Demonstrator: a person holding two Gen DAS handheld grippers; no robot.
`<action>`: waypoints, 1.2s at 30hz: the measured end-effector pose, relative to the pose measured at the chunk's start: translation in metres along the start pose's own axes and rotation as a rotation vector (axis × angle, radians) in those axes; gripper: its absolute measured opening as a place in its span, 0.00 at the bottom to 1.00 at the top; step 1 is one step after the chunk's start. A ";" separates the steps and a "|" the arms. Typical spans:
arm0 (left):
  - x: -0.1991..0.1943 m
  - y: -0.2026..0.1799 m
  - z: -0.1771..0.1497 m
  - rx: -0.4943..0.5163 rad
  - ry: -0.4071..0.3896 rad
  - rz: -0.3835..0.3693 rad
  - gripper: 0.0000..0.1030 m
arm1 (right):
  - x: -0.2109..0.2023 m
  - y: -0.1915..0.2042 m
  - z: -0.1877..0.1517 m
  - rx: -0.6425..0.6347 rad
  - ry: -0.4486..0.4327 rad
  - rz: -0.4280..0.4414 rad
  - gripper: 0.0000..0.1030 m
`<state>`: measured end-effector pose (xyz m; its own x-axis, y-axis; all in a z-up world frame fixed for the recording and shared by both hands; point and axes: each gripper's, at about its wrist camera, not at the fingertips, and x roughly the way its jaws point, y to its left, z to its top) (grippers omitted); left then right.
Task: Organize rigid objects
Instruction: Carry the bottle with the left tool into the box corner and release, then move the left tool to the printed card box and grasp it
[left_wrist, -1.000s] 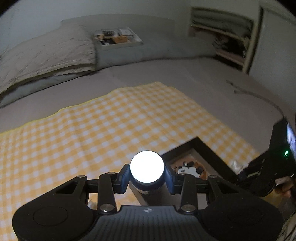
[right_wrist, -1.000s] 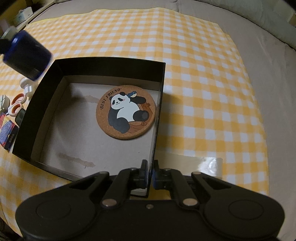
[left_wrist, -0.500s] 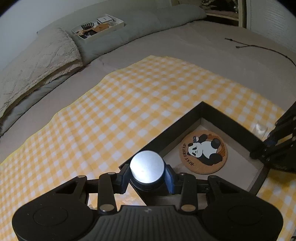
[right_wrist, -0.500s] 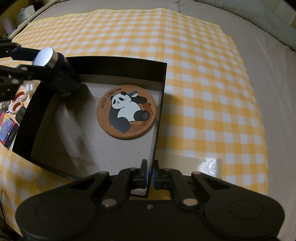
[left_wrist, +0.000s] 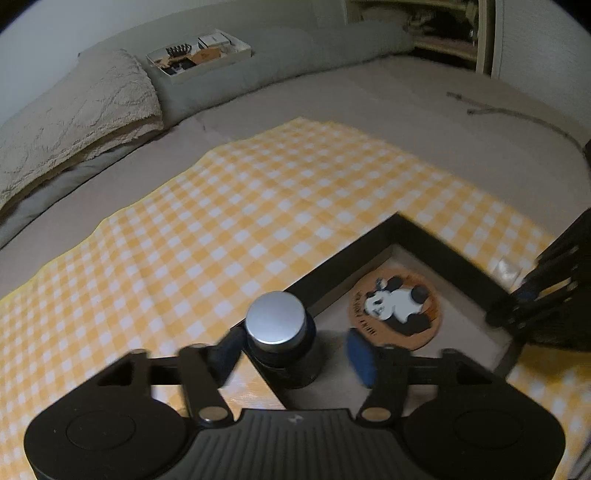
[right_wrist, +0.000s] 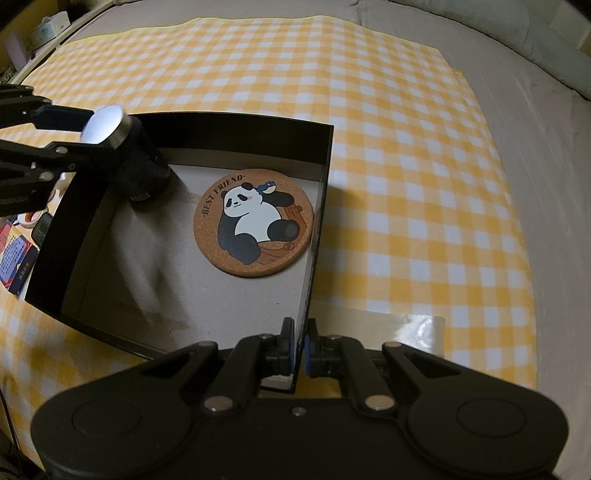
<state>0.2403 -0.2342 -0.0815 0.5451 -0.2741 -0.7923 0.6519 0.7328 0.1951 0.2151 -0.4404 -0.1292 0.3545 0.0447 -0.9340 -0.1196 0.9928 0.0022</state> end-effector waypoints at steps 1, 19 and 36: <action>-0.003 0.001 0.000 -0.010 -0.006 -0.010 0.73 | 0.000 0.000 0.000 -0.001 -0.002 0.001 0.05; -0.094 0.014 -0.042 -0.175 -0.135 -0.058 1.00 | -0.004 -0.004 0.001 0.066 -0.024 0.010 0.04; -0.122 0.076 -0.135 -0.327 -0.124 0.124 1.00 | -0.007 -0.002 -0.001 0.054 -0.028 -0.011 0.04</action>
<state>0.1518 -0.0611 -0.0483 0.6826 -0.2294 -0.6939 0.3850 0.9199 0.0746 0.2116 -0.4424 -0.1233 0.3813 0.0357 -0.9238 -0.0654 0.9978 0.0116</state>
